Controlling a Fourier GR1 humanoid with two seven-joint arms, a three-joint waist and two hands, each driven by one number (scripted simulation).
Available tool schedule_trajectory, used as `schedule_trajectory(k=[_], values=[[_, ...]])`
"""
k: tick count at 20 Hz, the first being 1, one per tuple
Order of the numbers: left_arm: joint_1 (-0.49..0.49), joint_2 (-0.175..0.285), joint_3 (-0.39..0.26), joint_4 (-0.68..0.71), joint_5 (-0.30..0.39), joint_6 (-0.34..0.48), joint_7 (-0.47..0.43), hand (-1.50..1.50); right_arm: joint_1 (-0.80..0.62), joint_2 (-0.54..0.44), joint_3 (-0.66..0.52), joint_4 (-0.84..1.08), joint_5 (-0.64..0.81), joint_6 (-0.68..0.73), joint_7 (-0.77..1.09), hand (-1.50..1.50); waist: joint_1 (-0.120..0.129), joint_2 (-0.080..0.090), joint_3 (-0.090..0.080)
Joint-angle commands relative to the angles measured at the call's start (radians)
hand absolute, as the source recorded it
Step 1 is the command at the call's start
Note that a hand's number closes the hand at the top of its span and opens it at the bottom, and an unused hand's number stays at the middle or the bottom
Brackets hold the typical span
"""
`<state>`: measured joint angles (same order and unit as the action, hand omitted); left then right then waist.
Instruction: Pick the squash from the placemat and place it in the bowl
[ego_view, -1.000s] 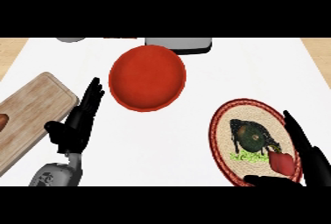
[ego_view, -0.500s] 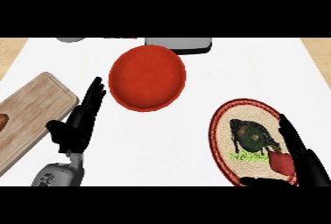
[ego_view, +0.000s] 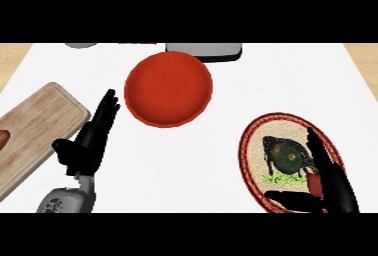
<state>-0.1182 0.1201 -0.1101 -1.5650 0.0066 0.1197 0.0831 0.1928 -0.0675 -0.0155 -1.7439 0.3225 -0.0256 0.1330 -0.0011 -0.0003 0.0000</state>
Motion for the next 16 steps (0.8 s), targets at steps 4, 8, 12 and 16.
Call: schedule_trajectory(k=[4,8,12,16], values=[[-0.055,-0.044,-0.016,0.021,-0.047,0.033,0.03,0.0,-0.052,-0.03,-0.016,0.162,0.128,-0.068,-0.004,-1.5,0.001,0.001,0.0],[-0.067,-0.015,0.047,0.05,-0.001,-0.025,0.015,0.0,-0.117,-0.043,-0.035,0.251,0.144,-0.073,-0.015,-1.5,0.001,0.001,0.0],[-0.024,-0.014,0.033,0.015,-0.024,-0.032,0.002,0.0,-0.09,0.012,0.019,0.272,0.167,-0.097,-0.032,-1.5,0.002,0.0,0.0],[-0.037,-0.024,0.051,0.052,-0.01,-0.035,-0.024,0.0,-0.095,-0.046,0.062,0.302,0.192,-0.034,-0.141,1.5,0.001,0.001,0.0]])
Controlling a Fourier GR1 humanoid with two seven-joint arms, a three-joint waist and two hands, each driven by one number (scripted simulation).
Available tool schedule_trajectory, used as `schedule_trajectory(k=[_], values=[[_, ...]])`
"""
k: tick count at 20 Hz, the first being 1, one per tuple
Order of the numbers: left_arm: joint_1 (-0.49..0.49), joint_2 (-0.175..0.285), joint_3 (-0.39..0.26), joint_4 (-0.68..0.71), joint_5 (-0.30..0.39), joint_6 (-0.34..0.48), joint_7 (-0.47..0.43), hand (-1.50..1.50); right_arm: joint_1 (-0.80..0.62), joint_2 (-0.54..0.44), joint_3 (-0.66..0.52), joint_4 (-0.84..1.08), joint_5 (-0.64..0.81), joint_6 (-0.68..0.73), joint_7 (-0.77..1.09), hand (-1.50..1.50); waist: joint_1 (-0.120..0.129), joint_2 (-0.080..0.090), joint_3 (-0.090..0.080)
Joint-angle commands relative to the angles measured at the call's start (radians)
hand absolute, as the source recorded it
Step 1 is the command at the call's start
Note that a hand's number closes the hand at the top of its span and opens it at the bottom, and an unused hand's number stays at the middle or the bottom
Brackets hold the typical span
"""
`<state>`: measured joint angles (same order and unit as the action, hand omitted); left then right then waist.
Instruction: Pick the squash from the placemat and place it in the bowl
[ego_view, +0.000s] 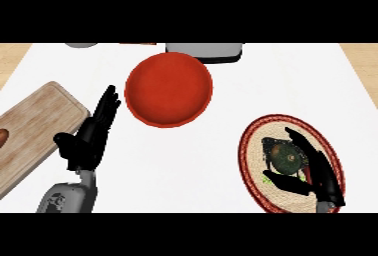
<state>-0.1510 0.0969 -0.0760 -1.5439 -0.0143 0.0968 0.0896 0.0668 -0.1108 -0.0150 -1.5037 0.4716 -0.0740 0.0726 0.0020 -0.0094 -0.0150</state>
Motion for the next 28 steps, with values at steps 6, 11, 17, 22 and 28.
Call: schedule_trajectory(k=[6,11,17,22,28], values=[[-0.029,0.0,0.027,0.039,0.0,-0.014,-0.009,0.0,-0.043,-0.033,0.087,0.125,0.121,0.012,-0.101,1.5,-0.001,0.01,0.015],[0.002,0.024,0.057,0.004,0.036,-0.054,-0.008,0.0,0.093,0.02,0.125,0.02,0.099,-0.023,-0.145,1.5,-0.005,0.009,0.015],[-0.052,-0.02,-0.03,0.017,-0.005,-0.054,-0.004,0.0,-0.128,-0.051,0.5,0.001,0.059,0.455,-0.344,1.5,0.128,0.019,0.016],[-0.048,-0.043,-0.043,0.019,-0.017,-0.031,0.02,0.0,-0.227,-0.075,0.634,-0.066,-0.084,0.731,-0.583,1.5,0.085,0.014,0.018],[-0.001,-0.014,-0.005,-0.008,-0.023,-0.013,0.002,0.0,-0.338,-0.161,0.475,-0.273,-0.287,0.837,-0.689,1.5,0.008,0.006,0.015]])
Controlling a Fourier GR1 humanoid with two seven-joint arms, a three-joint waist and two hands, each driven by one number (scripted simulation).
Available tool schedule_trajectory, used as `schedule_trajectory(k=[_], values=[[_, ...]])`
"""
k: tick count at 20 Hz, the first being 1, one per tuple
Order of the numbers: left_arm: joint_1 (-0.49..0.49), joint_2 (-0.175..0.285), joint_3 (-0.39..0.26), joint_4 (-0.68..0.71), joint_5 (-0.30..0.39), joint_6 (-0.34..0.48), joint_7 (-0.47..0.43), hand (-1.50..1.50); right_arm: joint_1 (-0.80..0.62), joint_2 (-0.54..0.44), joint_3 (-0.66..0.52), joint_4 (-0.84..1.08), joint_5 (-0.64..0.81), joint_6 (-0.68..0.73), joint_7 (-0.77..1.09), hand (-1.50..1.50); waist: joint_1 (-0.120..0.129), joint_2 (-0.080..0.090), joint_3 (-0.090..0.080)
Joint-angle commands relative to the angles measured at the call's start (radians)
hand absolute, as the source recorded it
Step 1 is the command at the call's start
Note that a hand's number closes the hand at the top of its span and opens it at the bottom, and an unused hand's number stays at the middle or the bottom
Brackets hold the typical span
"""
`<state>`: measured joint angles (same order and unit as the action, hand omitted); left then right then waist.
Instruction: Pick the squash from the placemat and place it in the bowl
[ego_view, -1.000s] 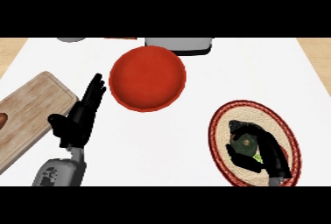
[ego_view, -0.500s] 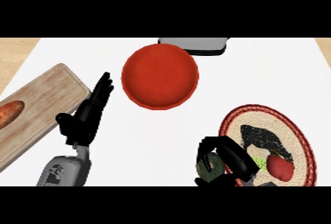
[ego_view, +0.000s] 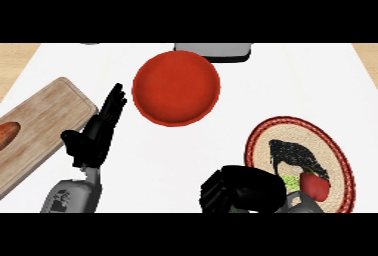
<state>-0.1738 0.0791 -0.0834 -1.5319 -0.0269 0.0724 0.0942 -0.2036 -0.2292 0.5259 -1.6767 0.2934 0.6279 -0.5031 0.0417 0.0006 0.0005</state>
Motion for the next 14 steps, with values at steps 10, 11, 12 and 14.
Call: schedule_trajectory(k=[10,11,12,14], values=[[0.018,-0.022,-0.001,-0.016,-0.033,0.03,-0.002,0.0,-0.243,-0.083,-0.283,-0.321,-0.472,0.142,0.36,1.5,-0.042,-0.002,-0.001],[0.04,-0.021,-0.007,-0.02,-0.044,0.039,-0.004,0.0,-0.319,-0.067,-0.279,-0.326,-0.541,0.122,0.474,1.5,-0.04,-0.003,-0.002],[0.01,0.012,0.046,-0.002,-0.002,-0.002,-0.009,0.0,-0.314,-0.041,-0.281,-0.309,-0.522,0.112,0.474,1.5,-0.04,-0.002,-0.001],[0.031,-0.057,-0.033,-0.003,-0.062,0.054,-0.019,0.0,-0.447,-0.037,-0.327,-0.236,-0.607,0.081,0.564,1.5,-0.038,-0.002,-0.002]])
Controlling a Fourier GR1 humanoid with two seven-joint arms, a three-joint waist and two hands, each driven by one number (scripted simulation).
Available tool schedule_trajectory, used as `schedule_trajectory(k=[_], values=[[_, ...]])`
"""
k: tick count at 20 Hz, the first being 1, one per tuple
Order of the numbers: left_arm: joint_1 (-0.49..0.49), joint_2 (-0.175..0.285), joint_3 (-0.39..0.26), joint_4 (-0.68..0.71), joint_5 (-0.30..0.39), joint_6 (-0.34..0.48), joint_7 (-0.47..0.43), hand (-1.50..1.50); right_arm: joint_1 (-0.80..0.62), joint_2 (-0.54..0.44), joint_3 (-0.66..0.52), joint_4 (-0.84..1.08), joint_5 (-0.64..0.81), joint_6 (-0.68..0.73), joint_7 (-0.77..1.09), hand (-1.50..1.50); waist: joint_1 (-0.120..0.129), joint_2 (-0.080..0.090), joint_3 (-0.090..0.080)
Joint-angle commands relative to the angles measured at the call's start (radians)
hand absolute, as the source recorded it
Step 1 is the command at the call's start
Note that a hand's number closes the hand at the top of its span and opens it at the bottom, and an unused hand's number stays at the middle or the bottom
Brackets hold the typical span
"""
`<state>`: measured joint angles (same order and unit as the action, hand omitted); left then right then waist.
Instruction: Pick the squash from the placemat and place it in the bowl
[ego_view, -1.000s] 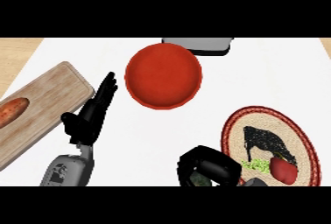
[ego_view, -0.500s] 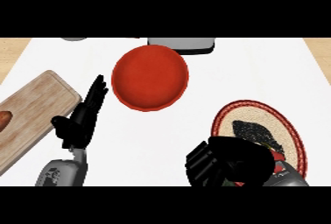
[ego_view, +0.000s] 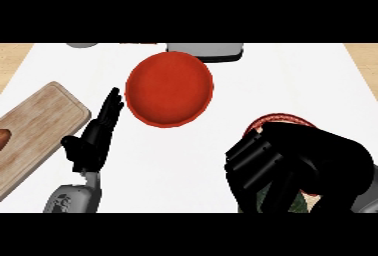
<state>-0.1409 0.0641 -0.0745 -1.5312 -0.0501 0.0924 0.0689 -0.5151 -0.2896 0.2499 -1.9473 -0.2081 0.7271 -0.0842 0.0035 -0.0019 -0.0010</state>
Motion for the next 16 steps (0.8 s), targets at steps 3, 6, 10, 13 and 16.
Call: schedule_trajectory(k=[3,6,10,13,16], values=[[0.007,-0.009,-0.001,-0.026,0.006,-0.009,0.003,0.0,-0.263,0.058,-0.08,0.123,-0.122,-0.059,0.222,1.5,0.005,0.001,0.0],[-0.012,0.027,0.05,0.016,0.051,-0.054,-0.006,0.0,-0.335,0.165,-0.003,0.203,0.067,-0.148,0.216,1.5,0.011,0.004,0.0],[-0.008,-0.039,-0.021,0.033,-0.034,0.016,-0.013,0.0,-0.399,0.22,0.011,0.295,0.133,-0.17,0.236,1.5,0.008,0.003,0.0],[-0.055,0.0,0.022,0.042,-0.003,-0.016,-0.001,0.0,-0.445,0.216,0.018,0.398,0.345,-0.225,0.097,1.5,0.018,0.009,0.0],[-0.002,0.002,-0.002,-0.049,-0.002,-0.024,0.044,0.0,-0.446,0.153,0.041,0.437,0.483,-0.252,-0.019,1.5,0.026,0.006,0.001]])
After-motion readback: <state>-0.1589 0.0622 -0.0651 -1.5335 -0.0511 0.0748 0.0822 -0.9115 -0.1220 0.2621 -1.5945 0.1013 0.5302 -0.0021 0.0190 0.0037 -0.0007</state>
